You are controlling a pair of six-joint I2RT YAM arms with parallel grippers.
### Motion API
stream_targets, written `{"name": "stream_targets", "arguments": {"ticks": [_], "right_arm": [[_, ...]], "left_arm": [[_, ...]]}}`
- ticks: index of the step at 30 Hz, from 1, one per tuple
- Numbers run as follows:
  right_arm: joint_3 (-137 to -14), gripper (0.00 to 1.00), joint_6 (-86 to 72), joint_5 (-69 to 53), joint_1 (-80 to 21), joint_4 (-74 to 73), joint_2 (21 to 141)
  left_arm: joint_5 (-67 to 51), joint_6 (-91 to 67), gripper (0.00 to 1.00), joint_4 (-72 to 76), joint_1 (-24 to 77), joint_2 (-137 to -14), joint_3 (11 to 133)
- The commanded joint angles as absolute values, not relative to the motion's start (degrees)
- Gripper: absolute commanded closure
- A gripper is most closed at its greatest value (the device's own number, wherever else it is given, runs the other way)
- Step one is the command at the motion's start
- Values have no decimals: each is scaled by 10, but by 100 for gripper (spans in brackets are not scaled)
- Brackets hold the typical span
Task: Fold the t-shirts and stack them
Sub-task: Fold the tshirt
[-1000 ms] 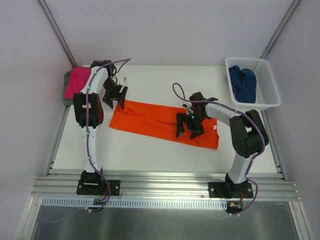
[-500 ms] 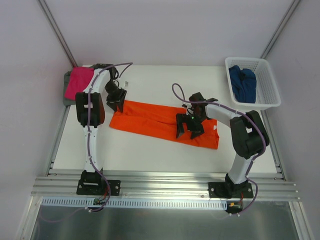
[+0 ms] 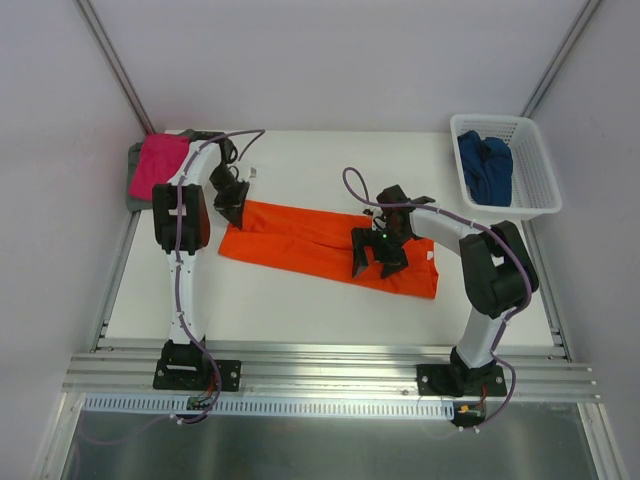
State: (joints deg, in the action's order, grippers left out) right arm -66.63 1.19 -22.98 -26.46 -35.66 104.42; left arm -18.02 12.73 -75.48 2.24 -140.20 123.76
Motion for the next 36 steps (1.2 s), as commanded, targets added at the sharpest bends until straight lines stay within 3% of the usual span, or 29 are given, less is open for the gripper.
{"name": "stream_targets", "arguments": {"ticks": [1,12,19,20,21,22,23,30,36], "right_arm": [[-633,1,36,-192,-276,-373,1082],[-633,0,35,-191,-277,-369,1080],[-627,1,35,-181,-276,-367,1076],[-629,0,35,-178,-277,-367,1074],[-631,1,35,-171,-275,-367,1072],[-634,0,36,-166,-274,-367,1066],[-638,0,38,-161,-274,-365,1062],[-703,4,46,-131,-272,-379,1014],[-748,4,28,-105,-266,-385,983]], "left_arm": [[-174,119,100,-804,20,-1354,1242],[-131,111,100,-789,18,-1316,1269],[-89,107,100,-780,18,-1355,1274],[-102,117,94,-781,18,-1367,1271],[-105,118,70,-781,18,-1370,1265],[-104,116,29,-782,18,-1372,1261],[-92,112,2,-782,19,-1369,1261],[-69,112,1,-779,25,-1292,1302],[-194,128,1,-775,30,-1197,1302]]}}
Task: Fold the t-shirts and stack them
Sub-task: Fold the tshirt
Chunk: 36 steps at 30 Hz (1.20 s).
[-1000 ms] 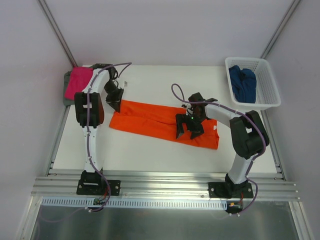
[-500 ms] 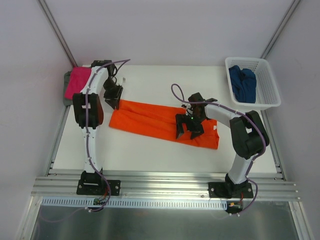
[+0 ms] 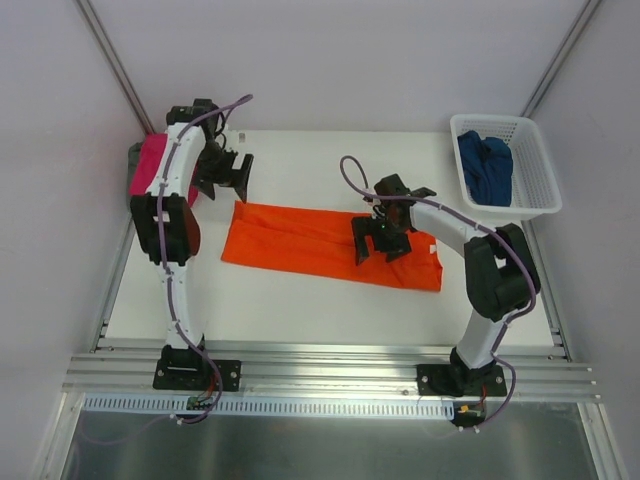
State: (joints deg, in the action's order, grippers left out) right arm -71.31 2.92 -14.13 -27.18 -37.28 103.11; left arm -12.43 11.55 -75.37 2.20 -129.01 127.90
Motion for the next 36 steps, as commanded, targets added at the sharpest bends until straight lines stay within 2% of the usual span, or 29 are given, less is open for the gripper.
{"name": "stream_targets", "arguments": {"ticks": [1,12,25,36], "right_arm": [[-758,4,25,-100,-266,-384,981],[-752,4,2,-96,-230,-365,979],[-751,4,6,-118,-161,-354,1020],[-832,4,9,-156,-142,-359,1148]], "left_arm": [[-213,127,1,-775,41,-1193,1293],[-281,120,1,-776,157,-1263,1227],[-284,115,1,-769,152,-1382,1263],[-298,101,1,-764,139,-1429,1235]]}}
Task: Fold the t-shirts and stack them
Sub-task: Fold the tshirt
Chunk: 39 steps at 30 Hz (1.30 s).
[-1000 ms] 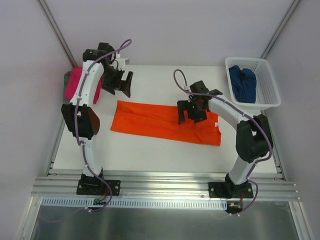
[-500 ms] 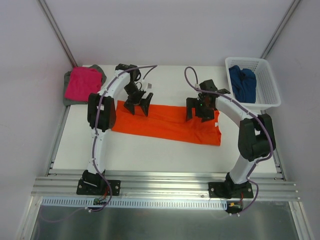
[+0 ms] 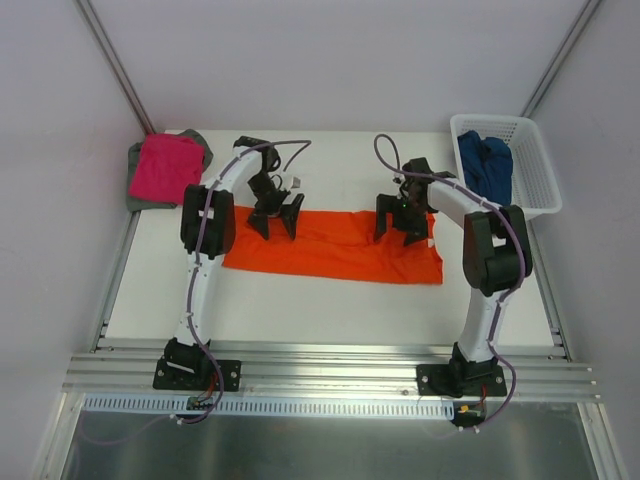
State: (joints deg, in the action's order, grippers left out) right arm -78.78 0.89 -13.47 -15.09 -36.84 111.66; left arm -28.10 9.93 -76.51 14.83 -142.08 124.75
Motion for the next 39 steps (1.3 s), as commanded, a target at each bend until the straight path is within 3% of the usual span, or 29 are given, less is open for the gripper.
{"name": "stream_targets", "arguments": {"ticks": [1,12,17,30,34,39], "right_arm": [[-845,4,8,-158,-136,-359,1160],[-1053,4,-6,-174,-117,-338,1301],[-1102,4,-36,-199,-120,-314,1339],[-1252,4,-94,-235,-128,-277,1444],[-1232,4,-106,-248,-130,-272,1430],[-1122,4,-79,-226,-138,-287,1303]], "left_arm": [[-301,100,1,-764,138,-1428,1229],[-353,87,1,-761,148,-1358,1091],[-385,84,1,-762,196,-1303,1004],[-366,62,1,-737,361,-1217,939],[-284,63,1,-734,375,-1191,984],[-210,70,1,-727,361,-1158,1012]]}}
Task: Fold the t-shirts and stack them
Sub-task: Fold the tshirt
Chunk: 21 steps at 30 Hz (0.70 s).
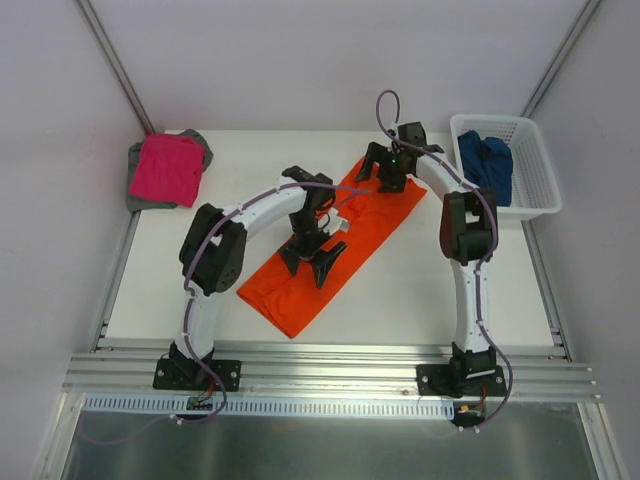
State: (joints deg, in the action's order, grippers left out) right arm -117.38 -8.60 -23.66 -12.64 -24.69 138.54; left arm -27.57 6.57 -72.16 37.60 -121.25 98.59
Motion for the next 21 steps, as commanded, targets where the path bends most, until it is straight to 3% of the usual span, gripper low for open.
{"name": "stream_targets", "arguments": {"ticks": [1,10,21], "right_arm": [[-1089,4,-77,-221,-138,-289,1287],[-975,4,-55,-208,-139,-325,1135],[-909,4,-69,-234,-141,-350,1101]], "left_arm": [[-196,69,1,-725,357,-1158,1017],[-197,81,1,-720,321,-1188,1032],[-249,90,1,-729,279,-1206,970]]}}
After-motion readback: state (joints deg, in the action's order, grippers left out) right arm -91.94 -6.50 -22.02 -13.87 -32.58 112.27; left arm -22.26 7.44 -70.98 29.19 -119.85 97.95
